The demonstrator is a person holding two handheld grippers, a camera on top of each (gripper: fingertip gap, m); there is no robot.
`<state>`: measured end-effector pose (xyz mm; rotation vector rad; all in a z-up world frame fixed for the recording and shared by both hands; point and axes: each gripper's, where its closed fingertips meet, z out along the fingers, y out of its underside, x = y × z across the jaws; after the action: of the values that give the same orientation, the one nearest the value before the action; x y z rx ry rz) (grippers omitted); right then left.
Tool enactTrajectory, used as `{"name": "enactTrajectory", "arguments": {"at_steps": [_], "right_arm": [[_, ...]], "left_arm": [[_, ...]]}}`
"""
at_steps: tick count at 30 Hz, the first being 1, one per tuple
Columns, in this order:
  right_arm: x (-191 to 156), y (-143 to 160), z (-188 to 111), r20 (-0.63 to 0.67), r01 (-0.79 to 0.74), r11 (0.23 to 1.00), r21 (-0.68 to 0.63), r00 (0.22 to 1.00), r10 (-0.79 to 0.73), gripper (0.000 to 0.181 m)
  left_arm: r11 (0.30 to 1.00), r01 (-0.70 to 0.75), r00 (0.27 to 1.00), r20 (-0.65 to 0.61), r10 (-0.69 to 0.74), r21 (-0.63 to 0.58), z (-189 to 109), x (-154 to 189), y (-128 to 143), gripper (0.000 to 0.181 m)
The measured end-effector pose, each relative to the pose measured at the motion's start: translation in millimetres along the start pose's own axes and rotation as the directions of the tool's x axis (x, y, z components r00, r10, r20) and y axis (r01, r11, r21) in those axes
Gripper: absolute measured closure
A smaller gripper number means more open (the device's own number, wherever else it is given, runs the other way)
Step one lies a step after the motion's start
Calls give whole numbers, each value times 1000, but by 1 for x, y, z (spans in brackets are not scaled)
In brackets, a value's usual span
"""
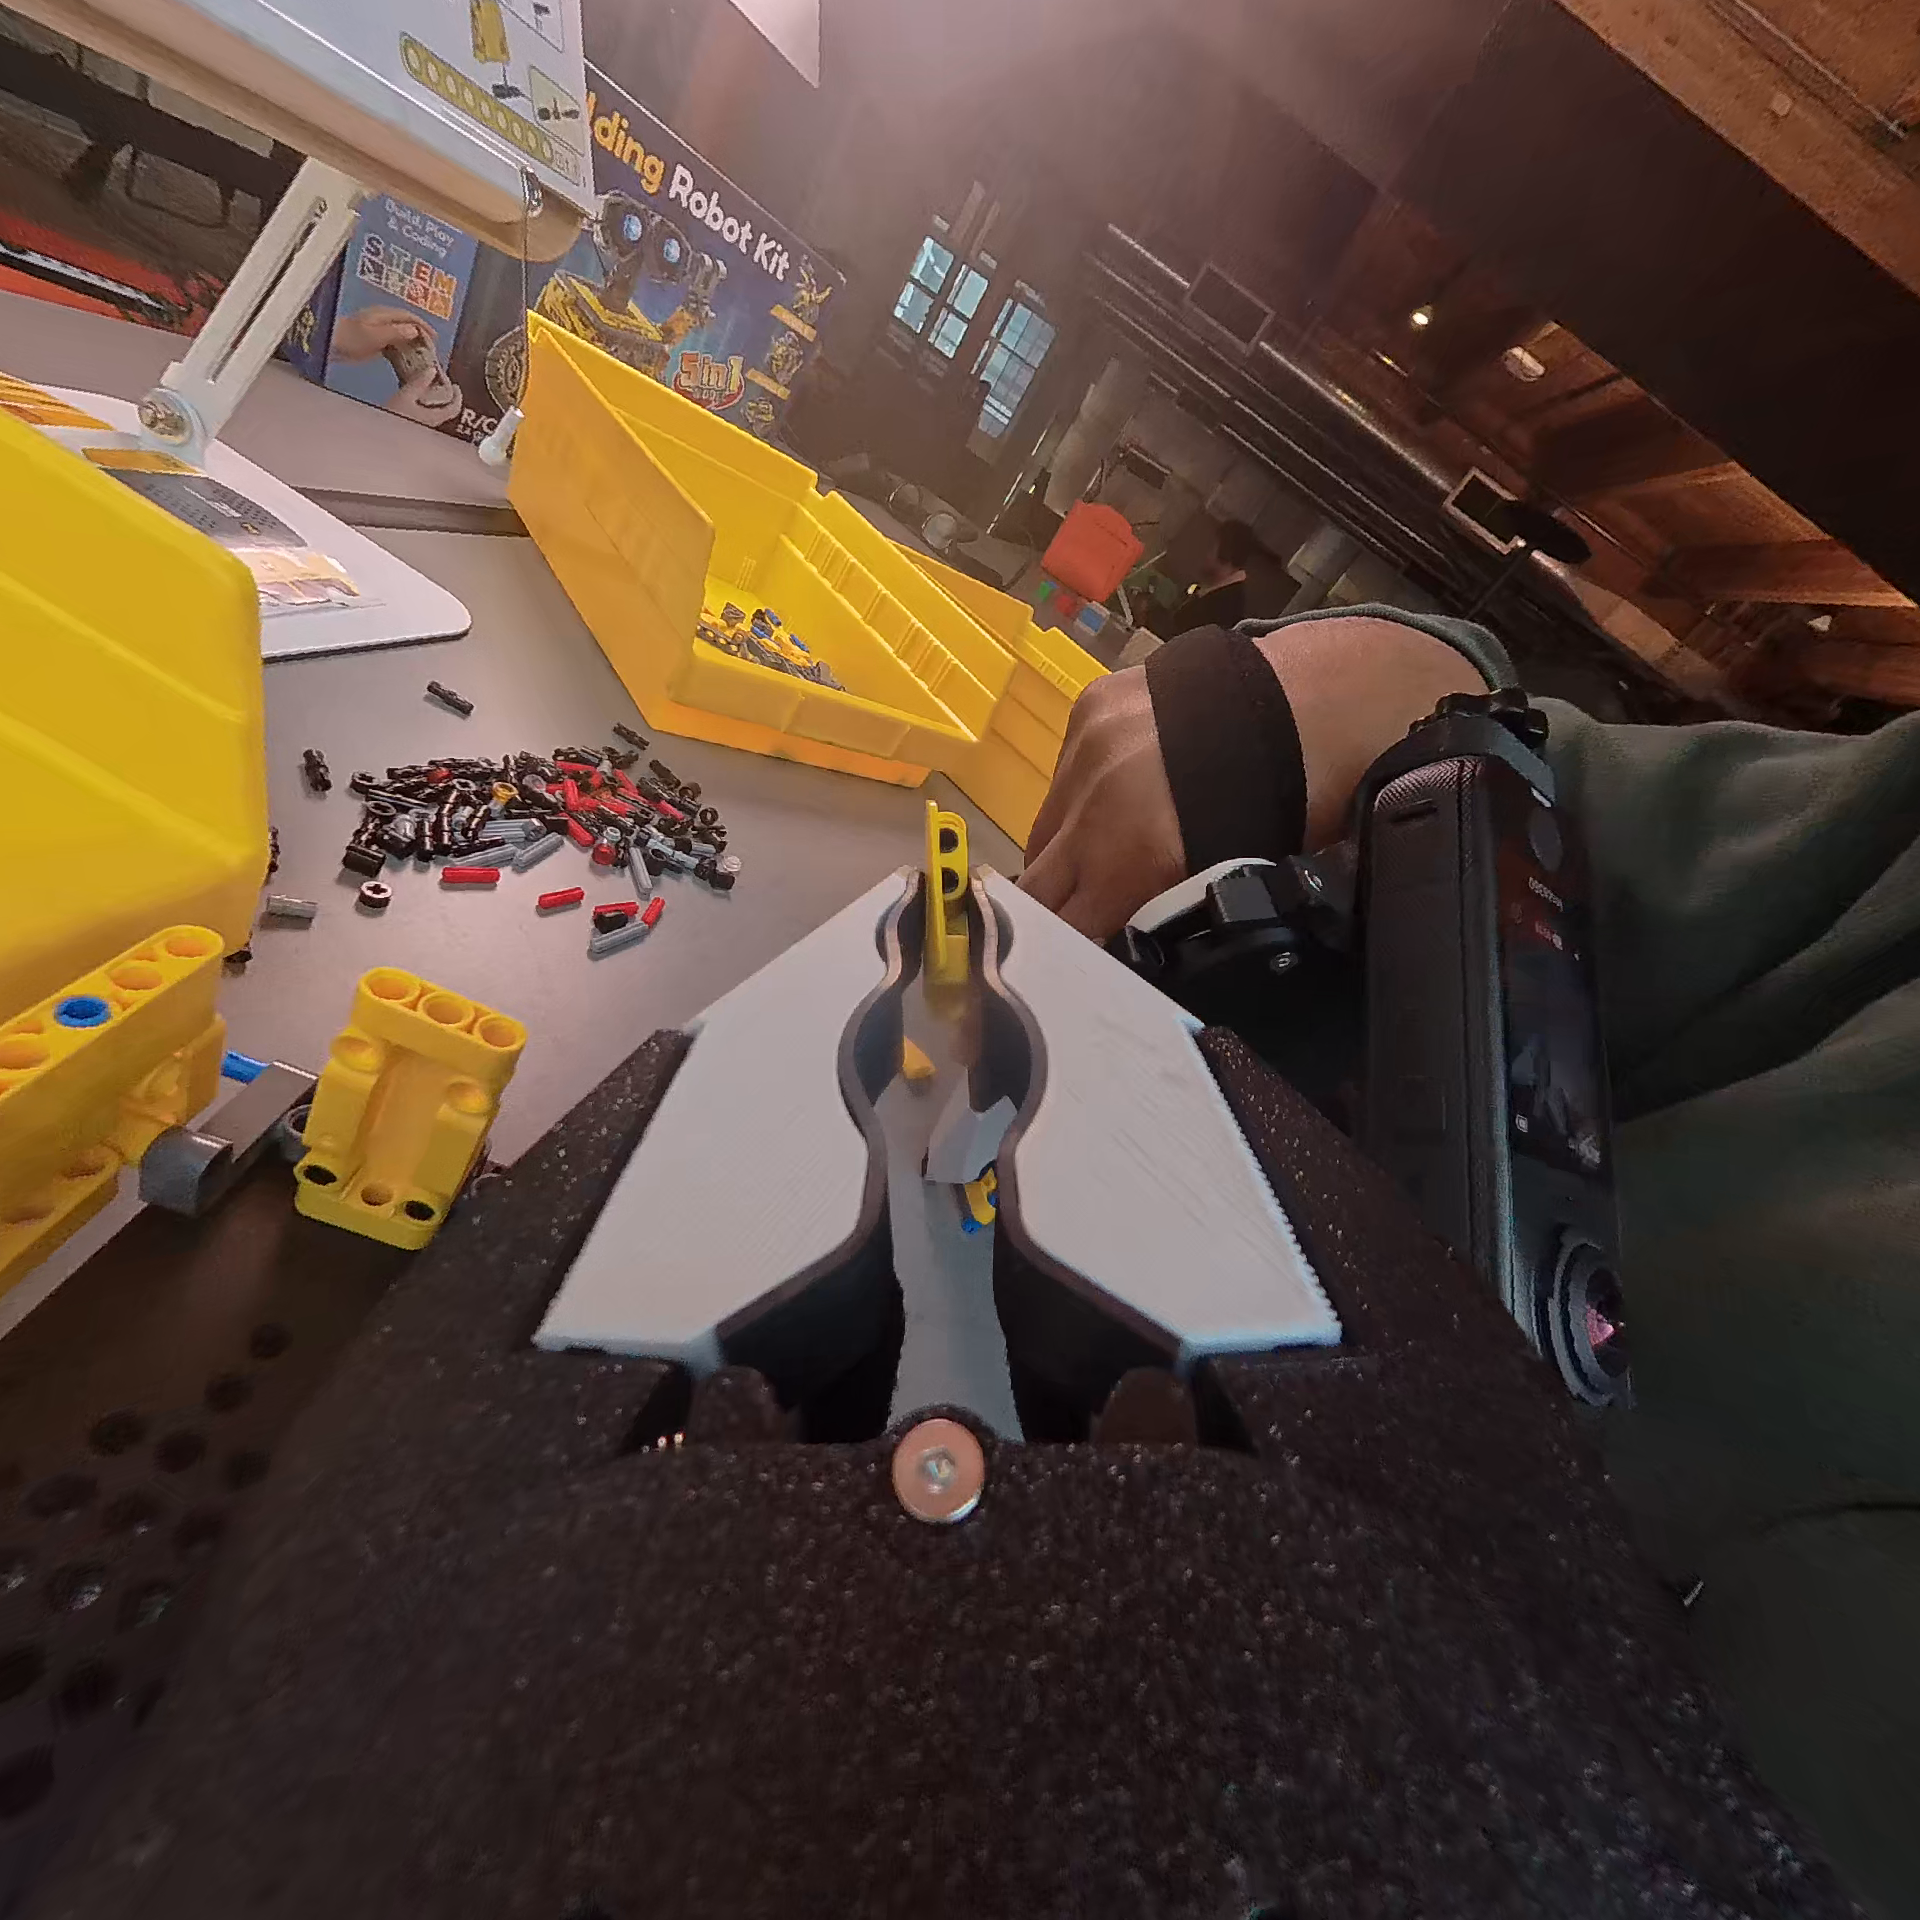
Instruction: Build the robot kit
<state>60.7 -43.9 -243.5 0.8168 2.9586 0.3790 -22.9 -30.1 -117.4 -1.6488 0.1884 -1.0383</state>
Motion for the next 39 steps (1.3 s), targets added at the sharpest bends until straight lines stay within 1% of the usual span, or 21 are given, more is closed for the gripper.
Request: {"name": "enactTrajectory", "arguments": {"at_steps": [4,6,10,12,16,19,22,24,25,26,28,30,31,32,33,34,35,36,37,38,39], "right_arm": [[1,0,0,2,-59,994,96,998,59,163],[-3,-1,-1,27,-77,979,191,997,74,157],[-9,-3,-3,43,-107,915,390,994,98,156],[-9,-1,-1,26,-119,897,426,993,119,151],[-7,-9,-10,15,-125,848,514,990,137,149],[-5,-7,-9,4,-122,851,511,990,139,147],[-3,-8,-6,5,-128,847,515,989,147,153],[-1,-8,-6,-8,-135,836,532,986,164,172],[0,-7,-6,-10,-141,829,542,985,174,174],[0,-7,-7,-4,-158,812,562,981,194,174],[-1,-7,-14,40,-220,748,626,967,250,174],[3,-6,-24,88,-300,647,700,937,339,174],[8,-7,-34,121,-341,558,756,912,393,174],[15,-6,-48,171,-381,435,816,878,447,174],[23,-3,-65,240,-416,278,866,832,500,174],[30,1,-84,339,-445,91,891,785,519,175],[34,7,-104,442,-458,-98,884,748,495,175],[37,13,-120,518,-447,-261,855,719,463,175],[39,18,-129,565,-434,-367,823,696,443,175],[41,21,-133,589,-414,-434,800,680,437,175],[41,21,-137,604,-397,-481,782,676,423,175]], "left_arm": [[1000,-8,1000,-5,8,-10,1,3,1,175],[1000,-17,1000,-3,17,-15,1,4,2,175],[1000,-21,1000,-4,21,-16,1,4,1,175],[1000,-17,1000,-4,17,-20,2,4,2,175],[1000,-4,1000,-13,4,-21,2,5,3,175],[1000,-1,1000,-20,1,-16,2,5,3,175],[1000,2,1000,-31,-3,-14,2,7,2,175],[1000,4,999,-43,-5,-14,2,8,3,175],[1000,6,999,-45,-7,-17,2,9,3,175],[1000,7,999,-46,-8,-21,3,9,4,175],[1000,11,998,-54,-12,-26,3,10,6,175],[999,24,997,-70,-26,-26,5,12,7,175],[999,35,996,-83,-36,-22,5,14,7,175],[999,51,993,-101,-52,-15,6,16,6,175],[997,73,990,-123,-72,-1,6,19,5,175],[995,100,985,-145,-97,16,6,21,3,175],[991,132,978,-166,-124,36,6,23,0,176],[985,163,970,-194,-149,60,6,26,-3,176],[977,193,959,-229,-169,88,5,29,-7,176],[969,221,947,-263,-186,112,4,33,-11,176],[961,242,937,-289,-196,131,4,36,-14,175]]}}
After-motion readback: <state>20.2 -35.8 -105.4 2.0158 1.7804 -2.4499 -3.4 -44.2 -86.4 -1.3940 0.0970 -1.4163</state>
